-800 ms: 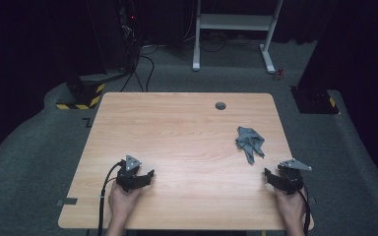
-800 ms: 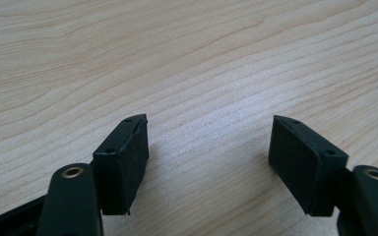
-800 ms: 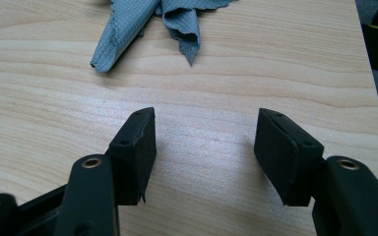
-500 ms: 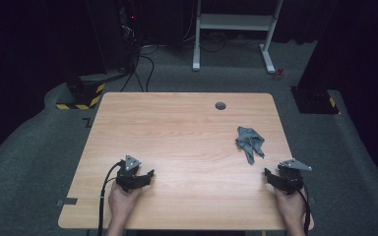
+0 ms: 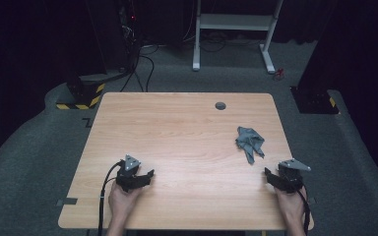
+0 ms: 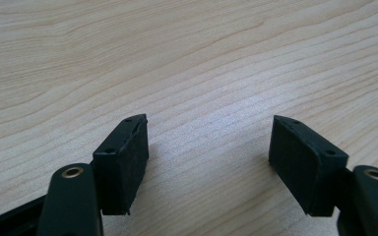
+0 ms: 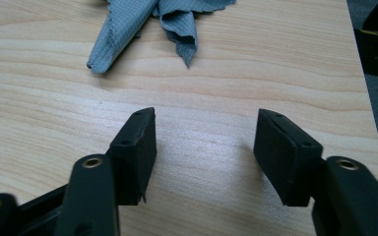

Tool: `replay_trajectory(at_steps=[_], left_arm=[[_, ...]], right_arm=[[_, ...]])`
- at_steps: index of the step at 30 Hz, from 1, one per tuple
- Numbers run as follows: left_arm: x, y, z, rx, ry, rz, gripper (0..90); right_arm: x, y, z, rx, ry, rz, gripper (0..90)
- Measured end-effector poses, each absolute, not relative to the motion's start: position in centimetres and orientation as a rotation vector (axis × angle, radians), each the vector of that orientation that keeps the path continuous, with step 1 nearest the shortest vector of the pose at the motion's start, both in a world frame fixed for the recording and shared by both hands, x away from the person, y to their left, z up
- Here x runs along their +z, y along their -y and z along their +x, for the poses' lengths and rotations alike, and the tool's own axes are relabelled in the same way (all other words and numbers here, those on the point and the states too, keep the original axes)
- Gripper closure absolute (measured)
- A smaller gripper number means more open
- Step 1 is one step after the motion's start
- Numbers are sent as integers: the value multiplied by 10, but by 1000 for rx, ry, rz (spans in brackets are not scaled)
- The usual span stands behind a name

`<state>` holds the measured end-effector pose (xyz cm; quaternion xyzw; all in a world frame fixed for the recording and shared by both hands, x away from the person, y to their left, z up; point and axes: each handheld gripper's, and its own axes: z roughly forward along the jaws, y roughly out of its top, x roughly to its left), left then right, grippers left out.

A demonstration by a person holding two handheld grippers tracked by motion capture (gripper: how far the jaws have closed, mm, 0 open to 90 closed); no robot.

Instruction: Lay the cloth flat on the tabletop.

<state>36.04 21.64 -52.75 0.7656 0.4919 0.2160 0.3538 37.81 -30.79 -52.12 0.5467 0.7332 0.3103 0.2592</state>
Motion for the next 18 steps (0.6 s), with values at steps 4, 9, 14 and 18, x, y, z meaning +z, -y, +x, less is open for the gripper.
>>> replay_trajectory(at_steps=[4,9,14,18], left_arm=[[-527,-217,360,557,-1272,1980,317],[-528,-216,360,558,-1272,1979,317],[-527,-217,360,555,-1272,1979,317],[-527,-217,360,556,-1271,1979,317]], right_arm=[[-519,303,381,900,-2013,1489,404],[-516,296,387,944,-2020,1473,391],[-511,288,395,976,-2028,1451,375],[-508,280,406,993,-2045,1434,362]])
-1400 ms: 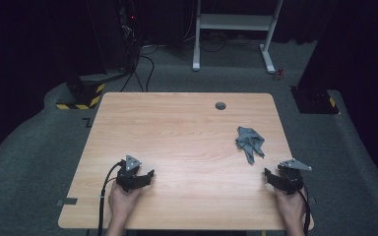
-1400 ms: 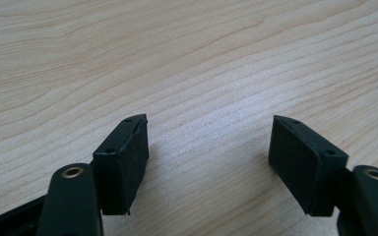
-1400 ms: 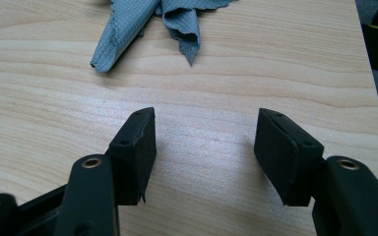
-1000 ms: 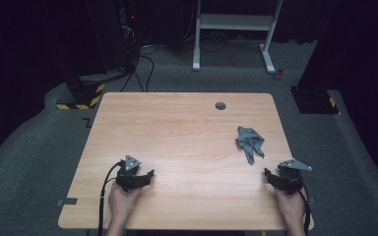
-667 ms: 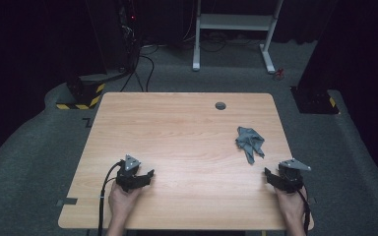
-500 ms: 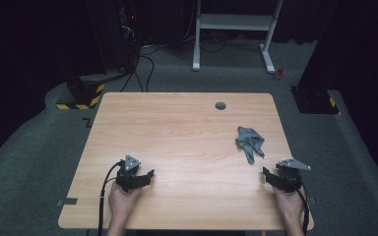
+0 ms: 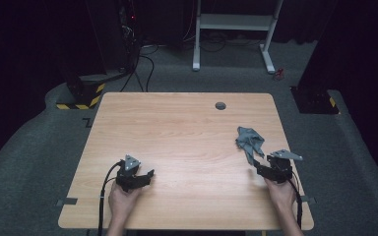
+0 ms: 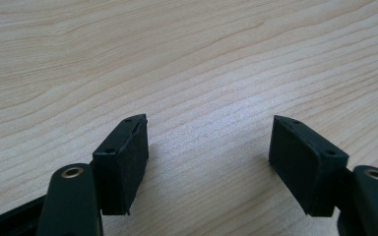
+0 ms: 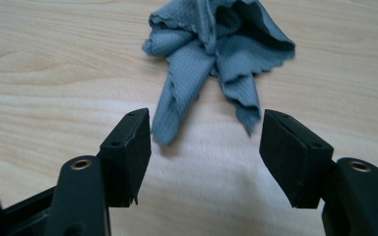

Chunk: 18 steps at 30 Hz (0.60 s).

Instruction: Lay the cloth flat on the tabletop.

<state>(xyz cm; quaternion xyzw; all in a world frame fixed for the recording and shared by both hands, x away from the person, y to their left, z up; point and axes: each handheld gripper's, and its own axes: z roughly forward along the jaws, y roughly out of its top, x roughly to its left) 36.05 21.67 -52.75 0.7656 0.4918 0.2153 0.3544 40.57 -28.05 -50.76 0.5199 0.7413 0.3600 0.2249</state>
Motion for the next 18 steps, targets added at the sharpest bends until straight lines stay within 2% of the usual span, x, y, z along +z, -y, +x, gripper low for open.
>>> replay_trajectory(at_steps=[18], left_arm=[[-528,-217,360,556,-1272,1979,317]], right_arm=[[-510,253,469,938,-2025,1491,323]])
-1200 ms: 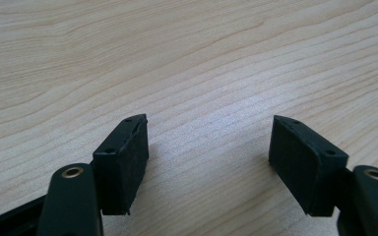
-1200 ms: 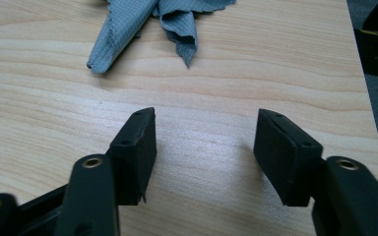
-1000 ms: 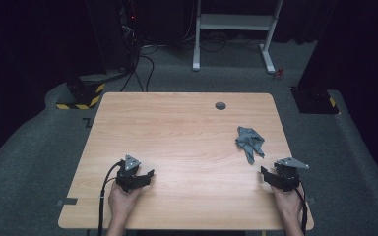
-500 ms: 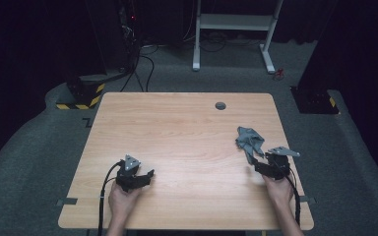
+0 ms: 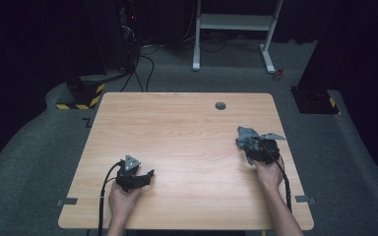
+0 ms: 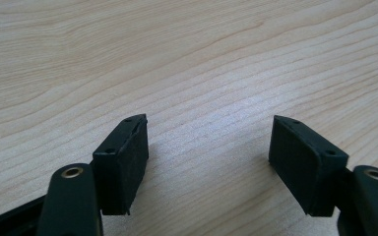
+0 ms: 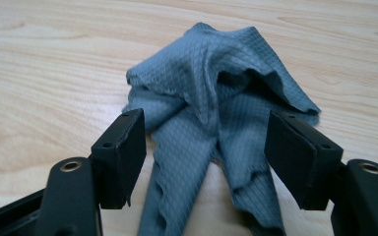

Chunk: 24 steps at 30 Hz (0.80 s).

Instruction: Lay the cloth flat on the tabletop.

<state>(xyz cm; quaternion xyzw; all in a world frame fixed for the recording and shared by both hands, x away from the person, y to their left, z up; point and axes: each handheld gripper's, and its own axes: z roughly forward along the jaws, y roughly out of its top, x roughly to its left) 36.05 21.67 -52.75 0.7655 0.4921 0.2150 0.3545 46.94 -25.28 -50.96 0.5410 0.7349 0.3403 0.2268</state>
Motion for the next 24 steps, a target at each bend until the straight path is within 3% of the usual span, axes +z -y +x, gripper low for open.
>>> replay_trajectory(at_steps=[9,16,17,18,20,24], left_arm=[[-528,-216,360,556,-1273,1975,316],[-528,-217,360,555,-1271,1978,316],[-528,-217,360,555,-1272,1979,316],[-528,-217,360,556,-1270,1980,316],[-528,-217,361,556,-1270,1980,315],[-527,-217,360,556,-1271,1980,315]], right_arm=[[-517,248,483,901,-2033,1549,351],[-514,245,487,842,-2054,1538,610],[-514,245,487,842,-2054,1538,610],[-513,246,487,839,-2058,1550,705],[-512,247,486,837,-2073,1541,788],[-512,243,485,823,-2083,1505,848]])
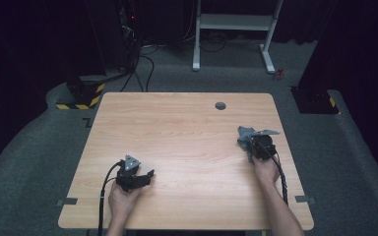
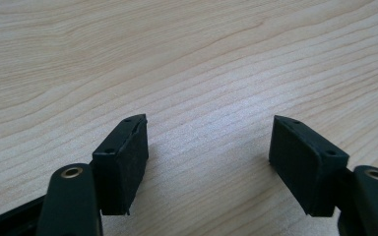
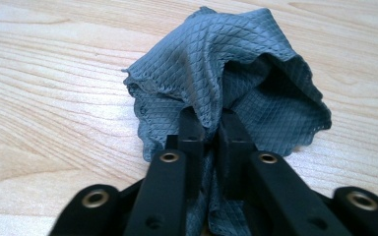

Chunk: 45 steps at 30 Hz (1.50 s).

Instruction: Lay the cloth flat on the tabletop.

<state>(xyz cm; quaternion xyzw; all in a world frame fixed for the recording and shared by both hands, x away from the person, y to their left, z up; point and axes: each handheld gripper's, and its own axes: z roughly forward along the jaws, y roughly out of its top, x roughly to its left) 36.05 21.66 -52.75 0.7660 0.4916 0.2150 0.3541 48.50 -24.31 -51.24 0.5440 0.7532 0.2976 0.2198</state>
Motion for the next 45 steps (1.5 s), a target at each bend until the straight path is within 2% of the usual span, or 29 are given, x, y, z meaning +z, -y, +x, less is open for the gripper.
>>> replay_trajectory(at_steps=[13,27,39,45], left_arm=[[-528,-216,360,564,-1266,1985,315],[-528,-216,360,563,-1265,1986,315],[-528,-215,360,565,-1265,1987,316],[-528,-215,360,564,-1265,1987,316]], right_arm=[[-508,239,475,912,-2118,1479,855],[-502,212,442,1020,-2225,1327,855],[-502,169,410,1110,-2364,1196,854],[-504,134,390,1144,-2448,1104,853]])
